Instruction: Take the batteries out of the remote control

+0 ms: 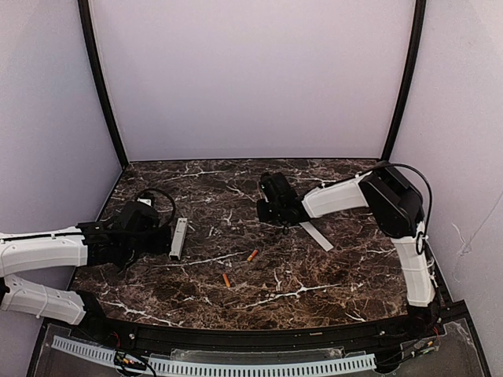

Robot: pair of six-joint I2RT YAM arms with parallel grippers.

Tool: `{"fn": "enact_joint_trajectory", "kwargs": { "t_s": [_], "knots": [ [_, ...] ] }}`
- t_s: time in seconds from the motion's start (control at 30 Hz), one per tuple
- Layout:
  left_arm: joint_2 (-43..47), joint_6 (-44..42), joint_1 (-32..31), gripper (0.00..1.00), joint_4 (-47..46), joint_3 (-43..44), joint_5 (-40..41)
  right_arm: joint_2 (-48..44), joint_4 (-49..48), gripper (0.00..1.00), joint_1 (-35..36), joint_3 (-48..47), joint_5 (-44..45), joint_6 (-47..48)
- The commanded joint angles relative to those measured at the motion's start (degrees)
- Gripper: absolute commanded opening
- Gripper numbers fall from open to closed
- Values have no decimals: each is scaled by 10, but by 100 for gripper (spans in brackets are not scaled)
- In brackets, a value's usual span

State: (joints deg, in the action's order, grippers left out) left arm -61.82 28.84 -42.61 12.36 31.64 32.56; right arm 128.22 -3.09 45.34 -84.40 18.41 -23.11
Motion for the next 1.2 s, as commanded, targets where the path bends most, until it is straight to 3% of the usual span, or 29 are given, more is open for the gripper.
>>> {"fn": "enact_joint_trajectory", "kwargs": {
  "t_s": [0.0,0.2,0.37,0.4,0.63,0.8,1.0,1.17],
  "knots": [
    [21,-23,2,89,17,4,24,-72,5,39,-5,6,12,34],
    [32,-73,4,99,29,36,85,-157,6,59,-16,25,21,81],
    [28,-128,32,98,0,55,113,-241,13,95,-44,60,13,102],
    [25,-136,44,98,-6,59,117,-257,14,98,-51,70,12,105],
    [-21,-193,126,99,-93,59,147,-374,20,99,-116,162,21,125],
    [-69,-185,211,98,-165,34,164,-439,20,99,-188,245,20,111],
    [-137,-290,256,98,-403,-52,166,-509,20,99,-253,342,53,90],
    [-186,-353,281,99,-539,-101,104,-552,-26,99,-273,423,87,123]
  ]
}}
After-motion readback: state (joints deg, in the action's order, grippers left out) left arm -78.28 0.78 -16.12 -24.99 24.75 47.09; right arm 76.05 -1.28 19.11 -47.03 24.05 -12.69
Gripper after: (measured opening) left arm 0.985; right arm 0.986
